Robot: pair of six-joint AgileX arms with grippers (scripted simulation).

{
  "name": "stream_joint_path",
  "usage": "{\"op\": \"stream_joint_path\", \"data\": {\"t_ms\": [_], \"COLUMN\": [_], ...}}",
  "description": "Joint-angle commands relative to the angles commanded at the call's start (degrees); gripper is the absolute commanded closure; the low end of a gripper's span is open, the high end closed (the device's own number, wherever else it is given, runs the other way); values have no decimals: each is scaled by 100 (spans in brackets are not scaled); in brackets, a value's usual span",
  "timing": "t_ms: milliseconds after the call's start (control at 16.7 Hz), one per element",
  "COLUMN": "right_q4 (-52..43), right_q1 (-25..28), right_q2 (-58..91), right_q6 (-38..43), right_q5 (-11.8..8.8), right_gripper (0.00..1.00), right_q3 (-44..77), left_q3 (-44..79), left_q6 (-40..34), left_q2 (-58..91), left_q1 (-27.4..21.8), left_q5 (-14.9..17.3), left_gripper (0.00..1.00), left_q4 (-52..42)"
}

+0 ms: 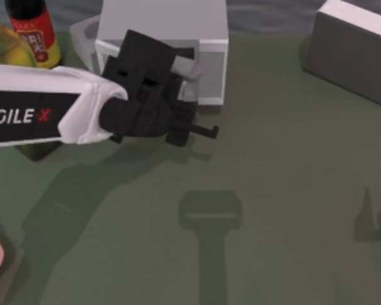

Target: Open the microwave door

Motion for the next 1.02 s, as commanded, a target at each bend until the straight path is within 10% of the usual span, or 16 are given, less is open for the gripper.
{"op": "stream_joint_path", "data": {"t_ms": [1020], "right_q4": [0], "right_q1": [0], "right_q2": [0], "right_q6": [0], "right_q5": [0], "right_gripper": [0], "right_q3": [0], "left_q3": [-180], "left_q6": [273], "left_q2": [-144], "left_q1": [94], "left_q5": [246], "left_gripper": [100], "left_q4": [61]}}
